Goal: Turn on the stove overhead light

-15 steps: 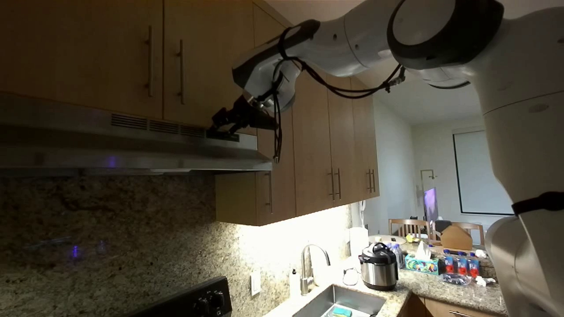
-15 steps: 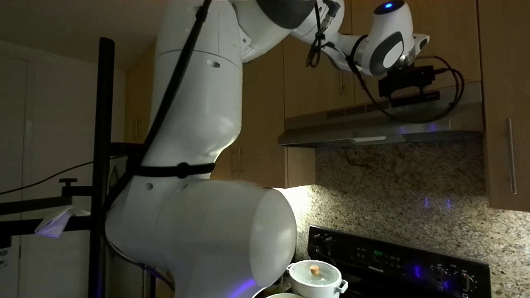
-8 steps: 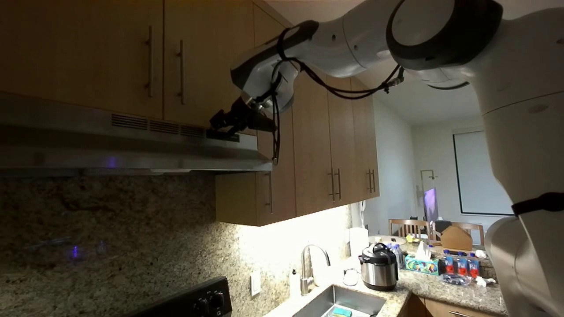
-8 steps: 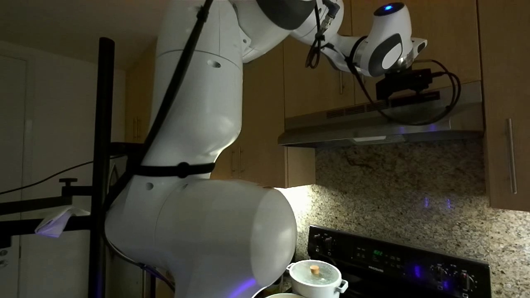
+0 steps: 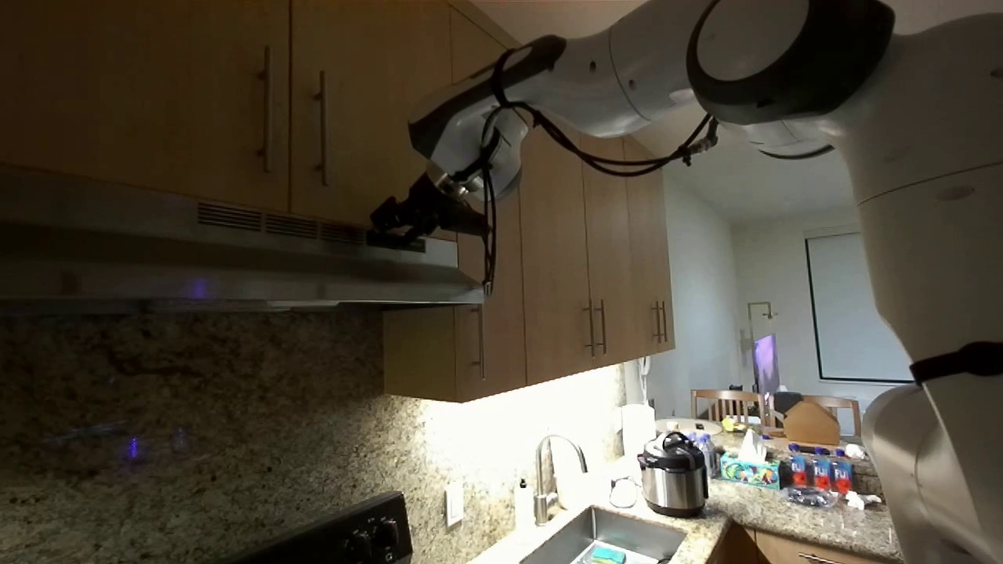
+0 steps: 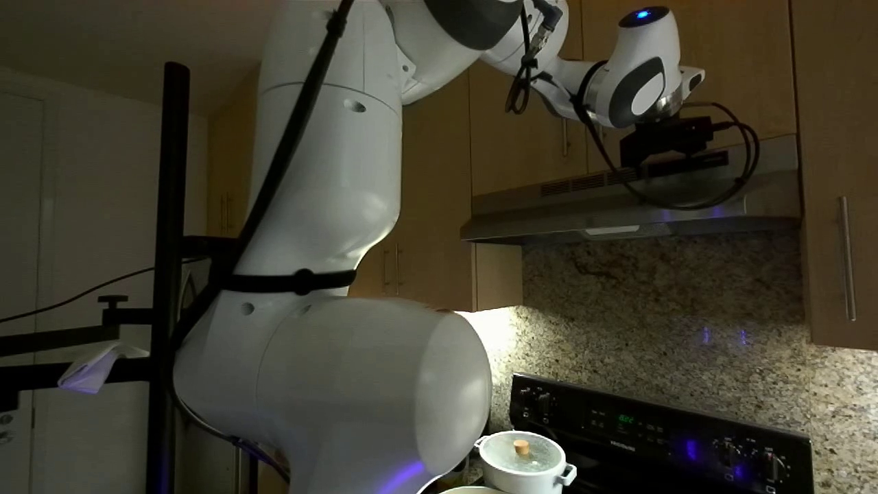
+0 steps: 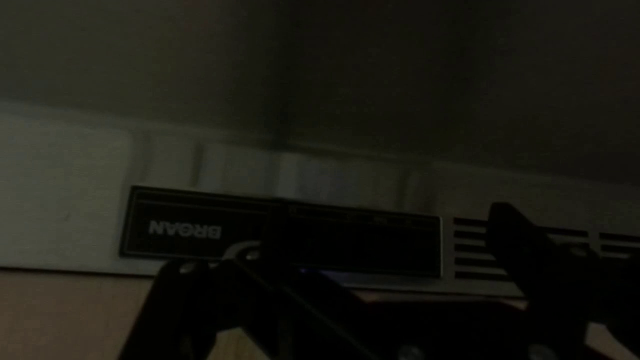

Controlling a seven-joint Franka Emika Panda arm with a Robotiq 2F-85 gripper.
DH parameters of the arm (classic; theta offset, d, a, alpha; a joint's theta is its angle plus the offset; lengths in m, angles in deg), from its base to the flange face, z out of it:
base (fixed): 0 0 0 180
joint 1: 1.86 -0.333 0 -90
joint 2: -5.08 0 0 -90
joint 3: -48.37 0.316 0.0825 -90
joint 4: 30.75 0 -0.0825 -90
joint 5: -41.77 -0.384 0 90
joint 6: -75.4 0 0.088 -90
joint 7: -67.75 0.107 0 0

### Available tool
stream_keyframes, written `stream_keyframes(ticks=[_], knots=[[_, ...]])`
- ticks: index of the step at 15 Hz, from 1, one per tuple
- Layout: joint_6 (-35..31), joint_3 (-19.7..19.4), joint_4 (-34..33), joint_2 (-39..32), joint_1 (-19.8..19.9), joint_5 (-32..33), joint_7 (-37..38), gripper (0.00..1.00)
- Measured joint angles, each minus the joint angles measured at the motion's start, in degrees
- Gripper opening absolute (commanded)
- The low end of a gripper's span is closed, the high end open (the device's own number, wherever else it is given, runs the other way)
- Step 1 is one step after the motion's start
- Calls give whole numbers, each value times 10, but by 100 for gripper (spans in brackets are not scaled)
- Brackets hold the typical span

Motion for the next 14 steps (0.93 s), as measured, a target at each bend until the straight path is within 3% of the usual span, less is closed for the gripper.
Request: stream_keyframes(ticks=[3, 5, 6, 11, 14], knots=[[11, 1, 0, 0, 0, 0, 0, 100], [14, 71, -1, 0, 57, -1, 0, 100], [14, 87, -2, -1, 68, -2, 0, 100], [14, 87, -2, -1, 66, -4, 0, 100], [14, 114, -2, -1, 93, -4, 0, 100]])
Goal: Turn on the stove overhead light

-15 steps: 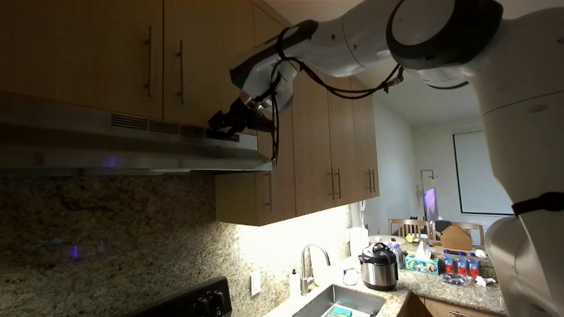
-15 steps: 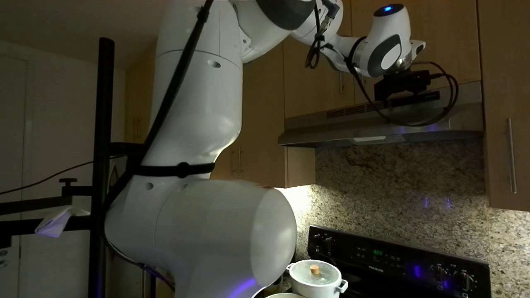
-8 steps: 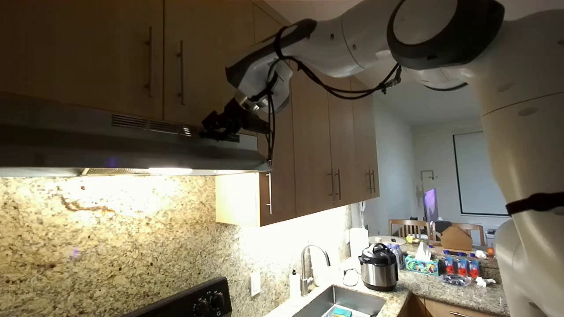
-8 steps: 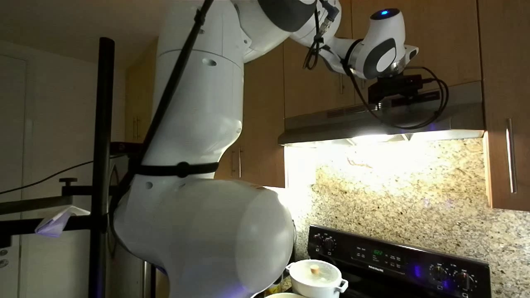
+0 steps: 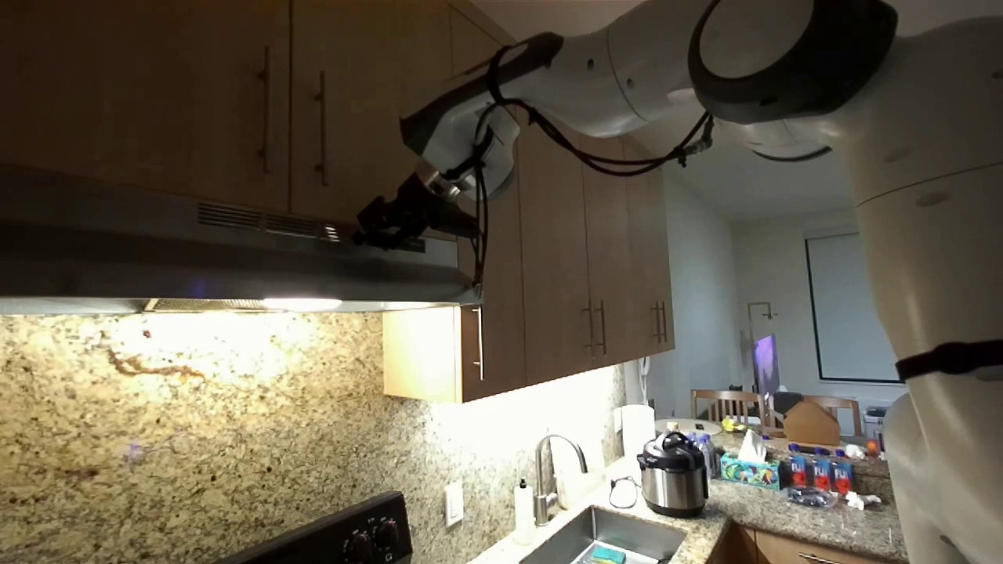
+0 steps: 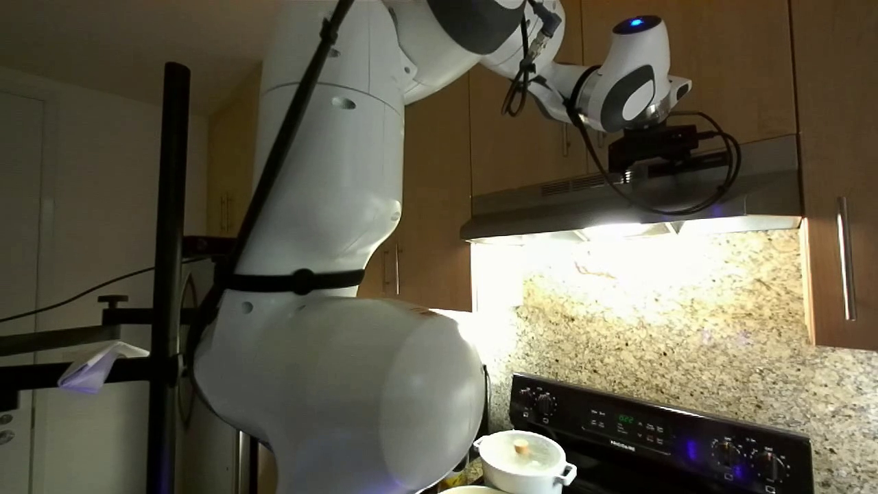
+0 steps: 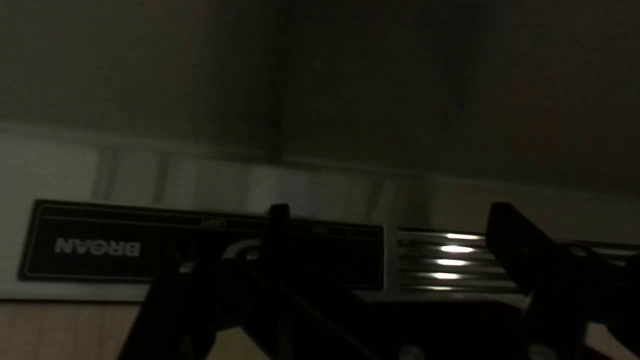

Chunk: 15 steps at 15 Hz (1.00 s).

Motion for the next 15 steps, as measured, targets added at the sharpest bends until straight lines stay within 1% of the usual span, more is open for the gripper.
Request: stream_keyframes(ticks=[1, 2, 3, 4, 5, 8, 11, 15], knots=[[0, 0, 0, 0, 0, 0, 0, 100], [0, 14, 0, 1, 13, 3, 0, 100], [0, 37, 1, 3, 35, 8, 0, 100], [0, 44, 1, 5, 41, 11, 0, 100], [-1, 45, 1, 10, 38, 17, 0, 100], [-8, 73, 10, 35, 49, 57, 15, 100], [-19, 108, 40, 70, 74, 109, 54, 100], [-34, 128, 92, 114, 90, 174, 117, 100]])
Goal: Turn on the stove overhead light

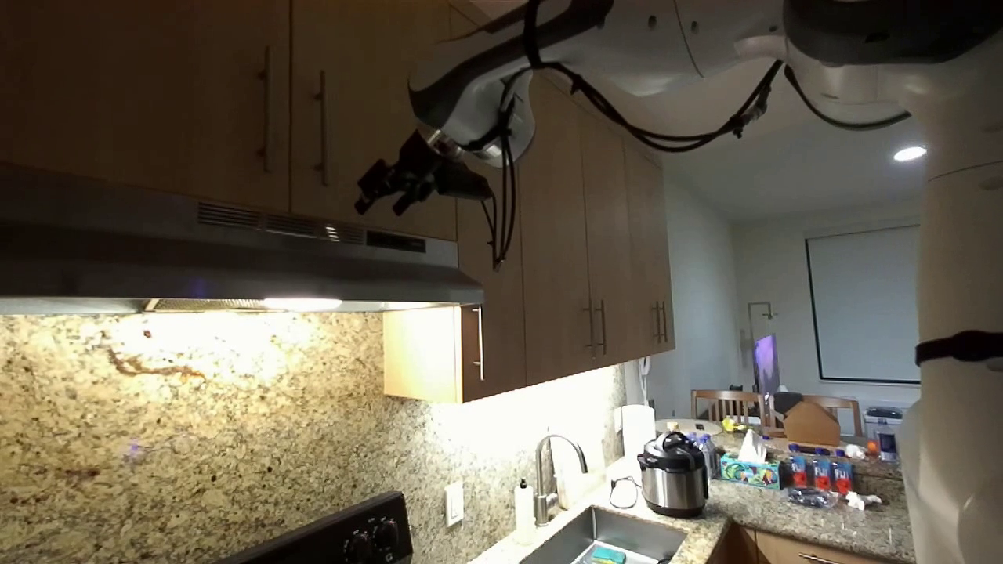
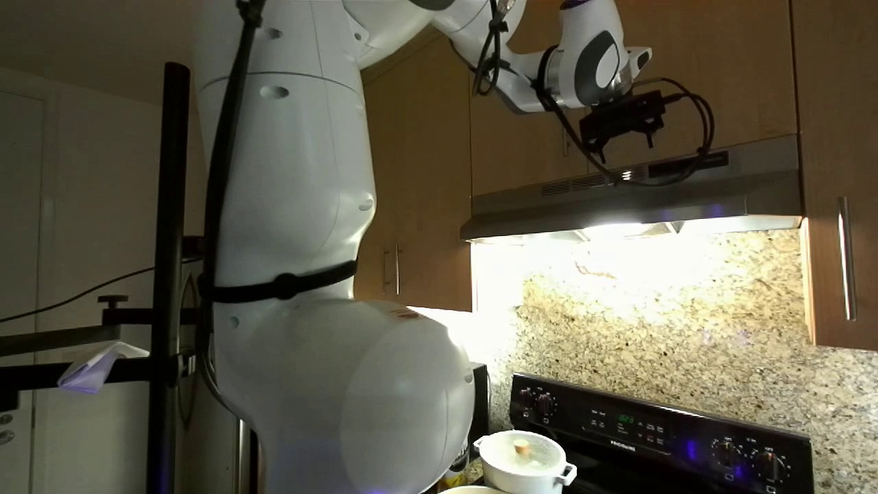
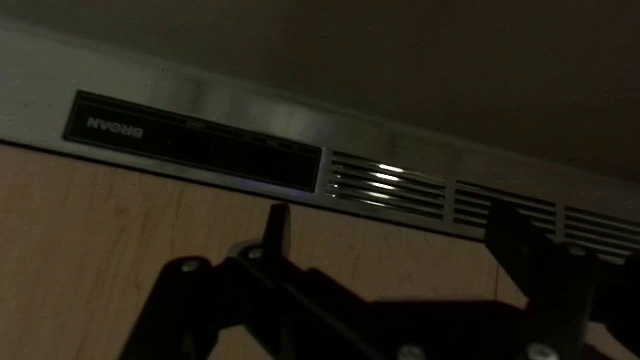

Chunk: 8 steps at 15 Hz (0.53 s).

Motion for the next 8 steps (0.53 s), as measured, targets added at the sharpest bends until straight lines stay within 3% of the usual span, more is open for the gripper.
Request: stream_keyframes(ticks=[8], knots=[[-11, 15, 112, 91, 8, 67, 77, 100]])
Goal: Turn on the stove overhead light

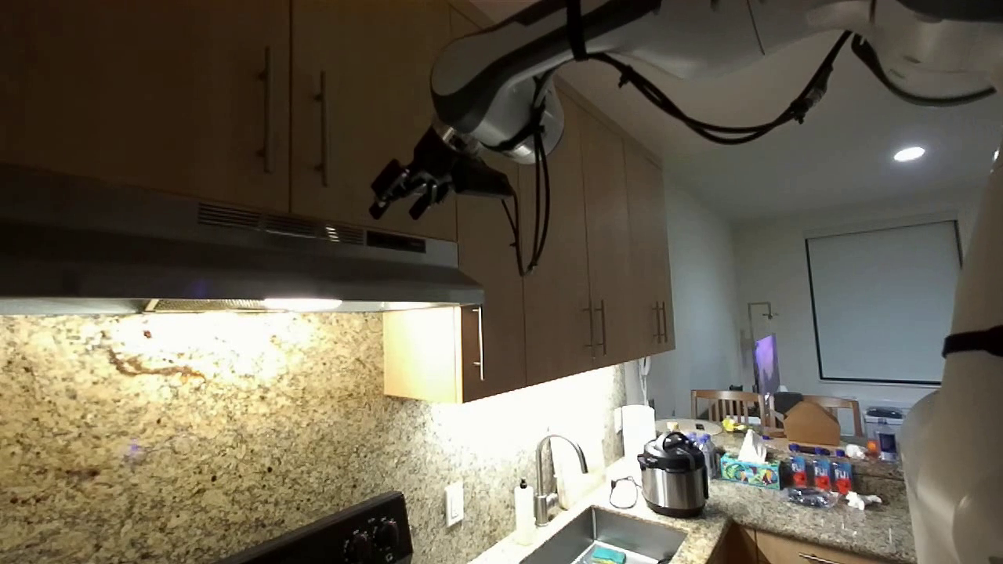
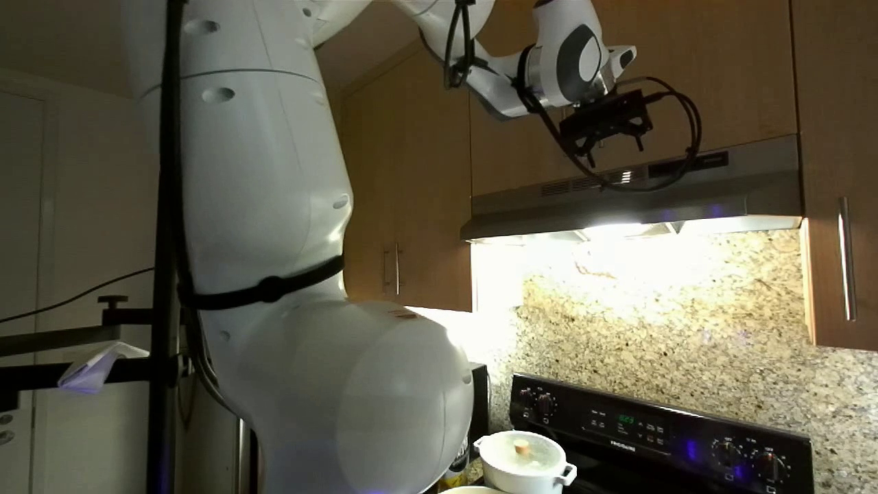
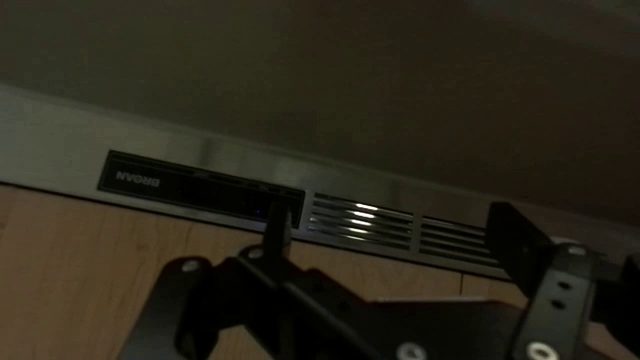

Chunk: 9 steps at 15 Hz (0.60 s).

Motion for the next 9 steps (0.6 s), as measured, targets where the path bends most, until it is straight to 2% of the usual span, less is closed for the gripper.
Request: stream_keyframes(ticks=[3, 9], knots=[[24, -3, 47, 45, 0, 0, 0, 100], [151, -14, 157, 157, -2, 0, 0, 100]])
